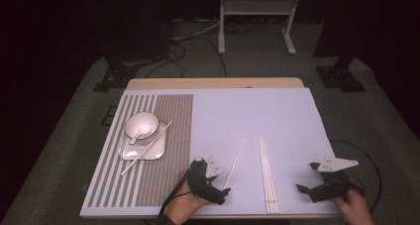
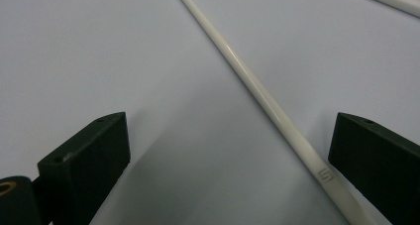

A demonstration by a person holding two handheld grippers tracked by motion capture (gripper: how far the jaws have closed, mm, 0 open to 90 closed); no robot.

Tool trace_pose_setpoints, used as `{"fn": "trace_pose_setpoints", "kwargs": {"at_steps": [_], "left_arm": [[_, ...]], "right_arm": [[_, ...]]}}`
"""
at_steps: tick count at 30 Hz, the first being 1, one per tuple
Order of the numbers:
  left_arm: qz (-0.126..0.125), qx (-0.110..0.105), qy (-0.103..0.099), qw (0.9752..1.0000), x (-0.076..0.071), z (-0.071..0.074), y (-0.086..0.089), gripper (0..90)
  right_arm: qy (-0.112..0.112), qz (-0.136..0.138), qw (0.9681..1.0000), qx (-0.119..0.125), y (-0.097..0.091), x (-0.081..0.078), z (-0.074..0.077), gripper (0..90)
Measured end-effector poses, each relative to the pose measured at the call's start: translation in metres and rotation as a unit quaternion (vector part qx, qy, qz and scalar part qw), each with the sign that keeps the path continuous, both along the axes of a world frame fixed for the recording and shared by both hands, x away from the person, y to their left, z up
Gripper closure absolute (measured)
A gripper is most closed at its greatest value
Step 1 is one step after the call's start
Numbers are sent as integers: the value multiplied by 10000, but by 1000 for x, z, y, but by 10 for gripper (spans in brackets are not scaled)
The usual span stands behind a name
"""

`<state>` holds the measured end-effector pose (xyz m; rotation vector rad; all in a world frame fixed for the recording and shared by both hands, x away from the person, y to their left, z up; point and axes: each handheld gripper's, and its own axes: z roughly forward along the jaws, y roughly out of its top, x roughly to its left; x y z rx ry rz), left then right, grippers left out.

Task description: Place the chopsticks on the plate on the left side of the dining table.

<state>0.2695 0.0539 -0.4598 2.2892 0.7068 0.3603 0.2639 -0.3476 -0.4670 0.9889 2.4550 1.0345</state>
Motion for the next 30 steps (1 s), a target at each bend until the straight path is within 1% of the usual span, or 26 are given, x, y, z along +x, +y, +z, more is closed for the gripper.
{"fn": "trace_pose_setpoints", "kwargs": {"at_steps": [10,12,19,21,24,28,29,30], "left_arm": [[97,25,17,9999,1,0,14,12],[127,-4,8,9999,2,1,16,12],[196,85,-3,9998,5,0,24,12],[221,49,16,9997,6,0,25,12],[240,80,13,9997,6,0,27,12],[291,58,-5,9996,8,0,30,12],[289,86,-6,9995,8,1,32,12],[317,58,-15,9995,9,1,33,13]], "right_arm": [[2,-1,10000,0,0,0,0,22],[2,-1,10000,0,0,0,0,22],[1,-1,10000,-1,0,0,0,22],[1,-1,10000,-1,0,0,0,22],[1,-1,10000,0,0,0,0,22],[0,-1,10000,-1,0,0,0,22],[0,0,10000,-1,0,0,0,22],[1,0,10000,0,0,0,0,22]]}}
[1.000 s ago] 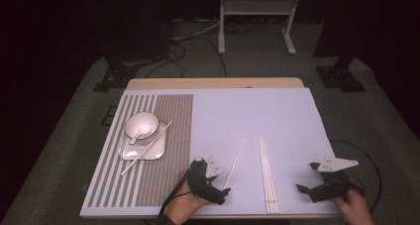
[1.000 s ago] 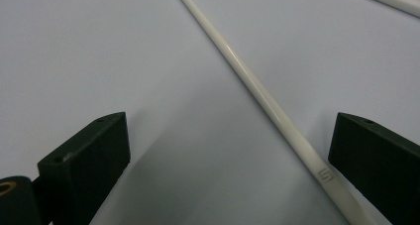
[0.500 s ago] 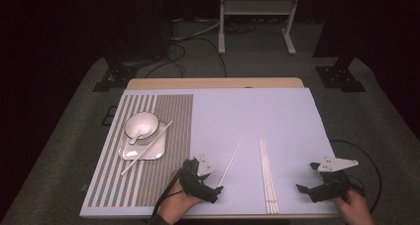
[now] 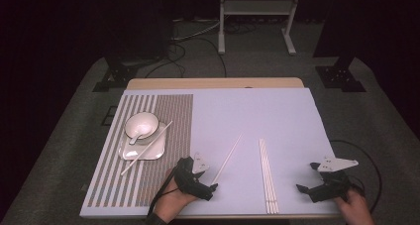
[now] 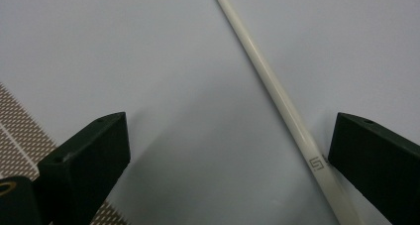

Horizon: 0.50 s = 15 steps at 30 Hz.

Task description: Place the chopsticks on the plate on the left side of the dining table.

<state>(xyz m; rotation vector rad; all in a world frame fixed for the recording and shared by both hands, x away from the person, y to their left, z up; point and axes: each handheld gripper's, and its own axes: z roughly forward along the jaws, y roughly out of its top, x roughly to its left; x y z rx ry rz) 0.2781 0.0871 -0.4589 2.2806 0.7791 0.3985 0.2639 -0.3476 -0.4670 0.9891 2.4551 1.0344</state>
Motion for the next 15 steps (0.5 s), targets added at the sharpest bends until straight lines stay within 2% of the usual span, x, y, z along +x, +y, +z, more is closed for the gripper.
{"fn": "trace_pose_setpoints", "kwargs": {"at_steps": [6,15], "left_arm": [[103,-4,-82,9999,3,2,8,12],[268,9,-68,9996,10,1,19,12]], "right_arm": [[0,0,10000,-1,0,0,0,22],[0,0,10000,0,0,0,0,22]]}}
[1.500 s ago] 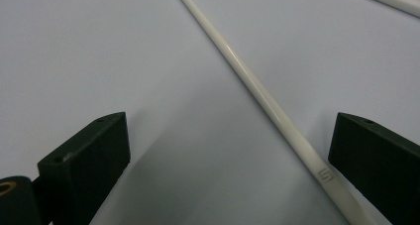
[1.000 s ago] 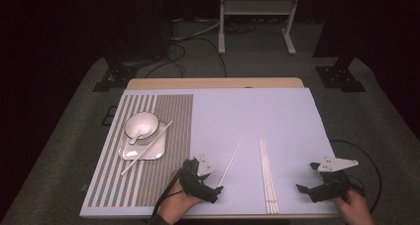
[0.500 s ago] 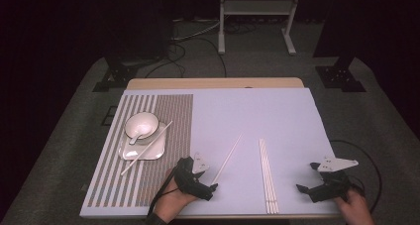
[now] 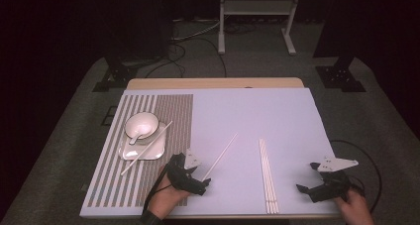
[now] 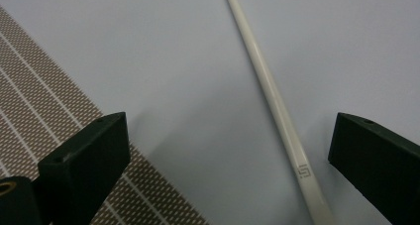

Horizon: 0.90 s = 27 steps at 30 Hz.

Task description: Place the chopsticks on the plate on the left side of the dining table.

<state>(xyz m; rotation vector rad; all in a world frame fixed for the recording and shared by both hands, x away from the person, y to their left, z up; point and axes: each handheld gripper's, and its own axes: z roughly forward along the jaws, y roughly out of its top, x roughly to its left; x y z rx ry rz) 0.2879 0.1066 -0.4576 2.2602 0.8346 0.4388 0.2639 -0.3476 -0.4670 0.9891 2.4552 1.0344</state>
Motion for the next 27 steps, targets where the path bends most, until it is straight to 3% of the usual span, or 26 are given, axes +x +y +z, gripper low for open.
{"fn": "trace_pose_setpoints", "kwargs": {"at_steps": [16,22,27], "left_arm": [[289,-49,-15,9996,10,0,17,12],[406,-222,27,9989,15,1,25,12],[504,-229,3,9985,17,2,32,12]], "right_arm": [[3,0,10000,-2,0,0,0,22],[3,0,10000,-1,0,0,0,22],[3,-1,10000,-2,0,0,0,22]]}}
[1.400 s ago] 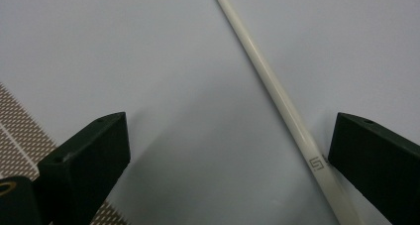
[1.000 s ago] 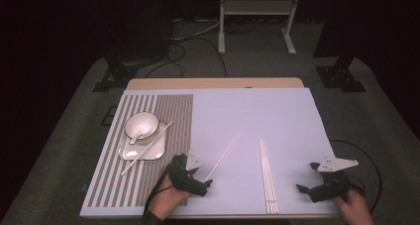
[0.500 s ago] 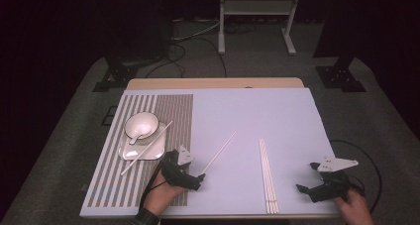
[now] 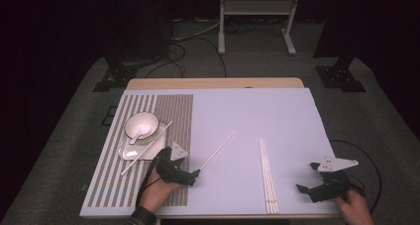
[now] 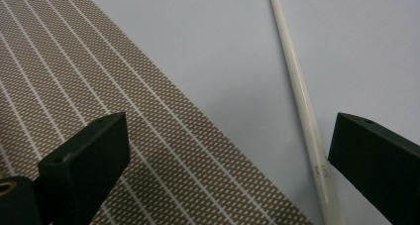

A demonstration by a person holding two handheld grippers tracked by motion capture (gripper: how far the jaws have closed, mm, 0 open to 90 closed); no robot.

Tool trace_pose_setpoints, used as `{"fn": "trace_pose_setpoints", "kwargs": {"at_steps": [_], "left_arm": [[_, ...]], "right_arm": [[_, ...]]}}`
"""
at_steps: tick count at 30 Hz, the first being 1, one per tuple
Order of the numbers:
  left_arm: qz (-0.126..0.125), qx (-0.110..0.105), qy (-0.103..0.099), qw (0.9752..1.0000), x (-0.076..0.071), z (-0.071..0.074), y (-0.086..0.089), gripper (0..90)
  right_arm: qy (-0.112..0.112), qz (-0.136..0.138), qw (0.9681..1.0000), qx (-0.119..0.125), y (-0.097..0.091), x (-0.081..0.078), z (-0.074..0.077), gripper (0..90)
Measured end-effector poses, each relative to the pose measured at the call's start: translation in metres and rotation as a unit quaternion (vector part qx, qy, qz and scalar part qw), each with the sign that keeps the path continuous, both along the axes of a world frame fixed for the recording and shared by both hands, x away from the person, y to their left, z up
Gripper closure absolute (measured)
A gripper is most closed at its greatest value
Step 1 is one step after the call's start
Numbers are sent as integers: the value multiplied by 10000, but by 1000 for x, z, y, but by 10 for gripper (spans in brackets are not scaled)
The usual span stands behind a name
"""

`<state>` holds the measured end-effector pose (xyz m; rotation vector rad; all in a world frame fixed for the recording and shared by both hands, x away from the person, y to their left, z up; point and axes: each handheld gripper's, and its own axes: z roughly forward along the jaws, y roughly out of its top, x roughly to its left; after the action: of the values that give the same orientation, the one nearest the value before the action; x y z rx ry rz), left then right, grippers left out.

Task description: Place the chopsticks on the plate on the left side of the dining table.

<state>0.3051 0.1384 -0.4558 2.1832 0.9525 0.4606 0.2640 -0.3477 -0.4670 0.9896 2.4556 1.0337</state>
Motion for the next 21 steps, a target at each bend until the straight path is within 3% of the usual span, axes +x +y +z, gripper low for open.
{"fn": "trace_pose_setpoints", "kwargs": {"at_steps": [12,21], "left_arm": [[63,9,-21,10000,2,1,6,12],[8,-160,-12,9999,1,5,3,13]], "right_arm": [[2,1,10000,0,0,0,0,22],[-1,1,10000,0,0,0,0,22]]}}
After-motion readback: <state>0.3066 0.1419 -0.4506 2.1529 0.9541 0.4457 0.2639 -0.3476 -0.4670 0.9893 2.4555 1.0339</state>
